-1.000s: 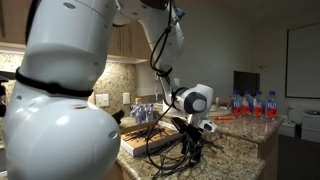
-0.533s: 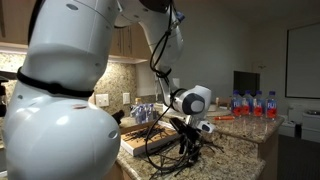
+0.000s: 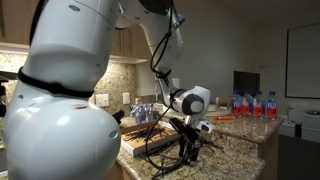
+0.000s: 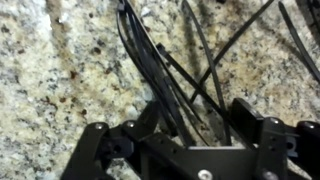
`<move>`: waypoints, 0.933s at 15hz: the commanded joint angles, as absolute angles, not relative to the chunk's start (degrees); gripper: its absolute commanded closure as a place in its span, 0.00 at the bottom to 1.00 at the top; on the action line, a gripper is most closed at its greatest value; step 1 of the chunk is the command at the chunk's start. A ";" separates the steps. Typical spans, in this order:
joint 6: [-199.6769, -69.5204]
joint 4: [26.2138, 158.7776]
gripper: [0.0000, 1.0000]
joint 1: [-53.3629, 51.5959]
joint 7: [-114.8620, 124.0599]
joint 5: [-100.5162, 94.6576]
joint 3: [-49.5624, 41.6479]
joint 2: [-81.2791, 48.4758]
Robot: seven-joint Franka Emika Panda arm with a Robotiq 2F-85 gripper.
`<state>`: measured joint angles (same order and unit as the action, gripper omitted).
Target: Put some of the zip ties on the counter on the box
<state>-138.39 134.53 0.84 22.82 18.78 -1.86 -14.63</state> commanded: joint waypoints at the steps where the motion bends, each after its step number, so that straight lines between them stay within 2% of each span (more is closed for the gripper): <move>1: -138.99 135.25 0.53 0.01 22.51 16.44 -2.25 -14.06; 8: -137.65 134.54 0.98 -1.38 23.90 12.13 -2.71 -14.89; 14: -136.96 134.54 0.99 -1.51 24.04 10.30 -2.75 -13.80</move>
<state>-137.26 133.01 -1.28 23.02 12.28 -2.05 -14.03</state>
